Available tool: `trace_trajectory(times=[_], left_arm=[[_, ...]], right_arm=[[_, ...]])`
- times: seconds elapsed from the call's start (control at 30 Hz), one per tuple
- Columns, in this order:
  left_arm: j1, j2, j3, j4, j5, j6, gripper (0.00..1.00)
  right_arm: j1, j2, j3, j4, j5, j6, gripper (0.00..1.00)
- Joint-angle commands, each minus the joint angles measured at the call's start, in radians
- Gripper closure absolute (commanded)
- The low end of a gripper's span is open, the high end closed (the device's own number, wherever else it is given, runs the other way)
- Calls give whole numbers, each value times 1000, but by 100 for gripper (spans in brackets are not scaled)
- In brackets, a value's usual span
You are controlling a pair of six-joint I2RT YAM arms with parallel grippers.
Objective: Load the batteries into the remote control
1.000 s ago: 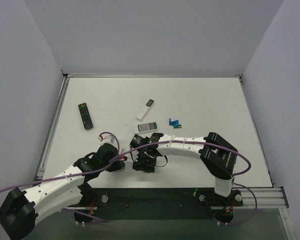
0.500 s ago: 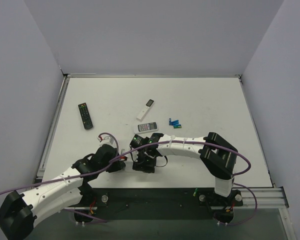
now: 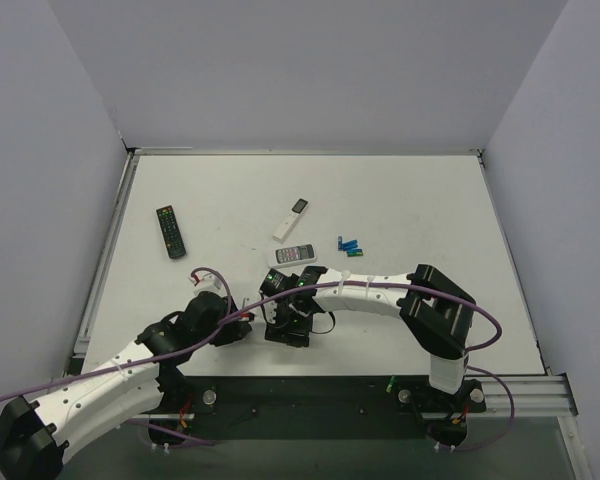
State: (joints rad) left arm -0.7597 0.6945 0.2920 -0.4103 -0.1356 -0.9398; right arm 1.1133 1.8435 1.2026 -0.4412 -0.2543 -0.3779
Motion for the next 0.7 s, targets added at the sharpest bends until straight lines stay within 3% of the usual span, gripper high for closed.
trace_trajectory(times=[0.0, 0.67], left_arm=[[-9, -9, 4, 1, -18, -4, 52], [-9, -24, -2, 4, -25, -10, 44]], right_arm=[[-7, -43, 2, -21, -20, 28, 45], [-9, -138, 12, -16, -22, 43, 34]])
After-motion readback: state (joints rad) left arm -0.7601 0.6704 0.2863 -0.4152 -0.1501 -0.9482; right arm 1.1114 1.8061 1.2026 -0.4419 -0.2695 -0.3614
